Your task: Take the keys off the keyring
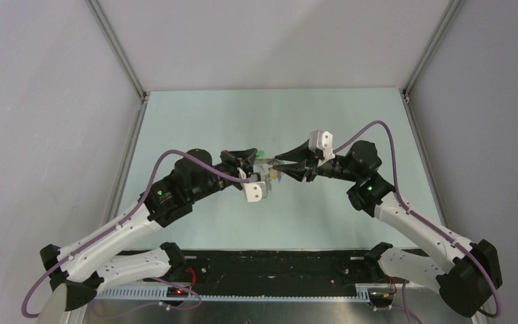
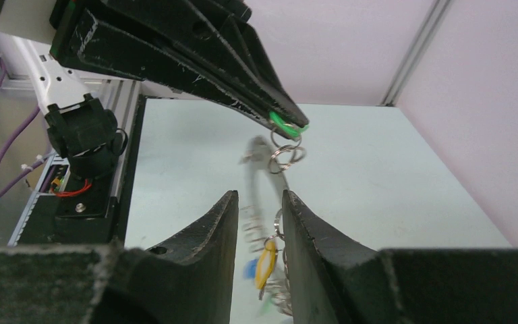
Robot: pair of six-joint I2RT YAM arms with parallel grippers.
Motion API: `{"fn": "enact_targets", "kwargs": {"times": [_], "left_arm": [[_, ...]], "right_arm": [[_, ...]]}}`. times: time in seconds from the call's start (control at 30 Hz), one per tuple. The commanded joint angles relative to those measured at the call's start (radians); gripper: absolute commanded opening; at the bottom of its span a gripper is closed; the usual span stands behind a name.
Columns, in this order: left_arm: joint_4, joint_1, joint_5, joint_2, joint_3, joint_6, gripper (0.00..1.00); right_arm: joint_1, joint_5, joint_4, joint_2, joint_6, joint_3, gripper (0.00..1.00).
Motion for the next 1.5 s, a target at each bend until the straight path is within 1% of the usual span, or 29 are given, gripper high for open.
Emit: {"fn": "enact_targets", "kwargs": {"times": [0.0, 0.3, 0.63, 0.9, 1.07, 1.13, 1.2, 1.37, 1.47], "left_arm": [[0.158, -0.004, 0.062, -0.036, -0.017, -0.040, 0.00], [0.221, -0.004, 0.089, -0.063, -0.059, -0.064, 0.00], [0.231, -0.005, 0.118, -0.074, -0.069, -0.087, 0.00], [0.231, -0.004, 0.121, -0.080, -0.077, -0.086, 0.00], [0.231, -0.004, 0.127, -0.083, -0.080, -0.086, 0.00], [0.232, -0.005, 0.131, -0.085, -0.081, -0.087, 0.00], [0.231, -0.004, 0.130, -0.085, -0.083, -0.089, 0.00], [0.232, -0.004, 0.124, -0.094, -0.082, -0.088, 0.00], [0.233, -0.004, 0.115, -0.103, -0.083, -0.090, 0.00]], "right_arm": [[0.036, 0.018, 0.024, 0.023, -0.029, 0.044, 0.34], [0.062, 0.039, 0.055, 0.058, -0.041, 0.046, 0.33], [0.083, 0.051, 0.070, 0.075, -0.048, 0.056, 0.33], [0.096, 0.088, 0.062, 0.078, -0.058, 0.073, 0.37], [0.103, 0.101, 0.066, 0.090, -0.056, 0.094, 0.35], [0.105, 0.109, 0.070, 0.095, -0.055, 0.100, 0.33], [0.109, 0.114, 0.070, 0.099, -0.055, 0.106, 0.29], [0.112, 0.124, 0.026, 0.108, -0.066, 0.125, 0.07], [0.112, 0.135, -0.017, 0.100, -0.073, 0.127, 0.04]]}}
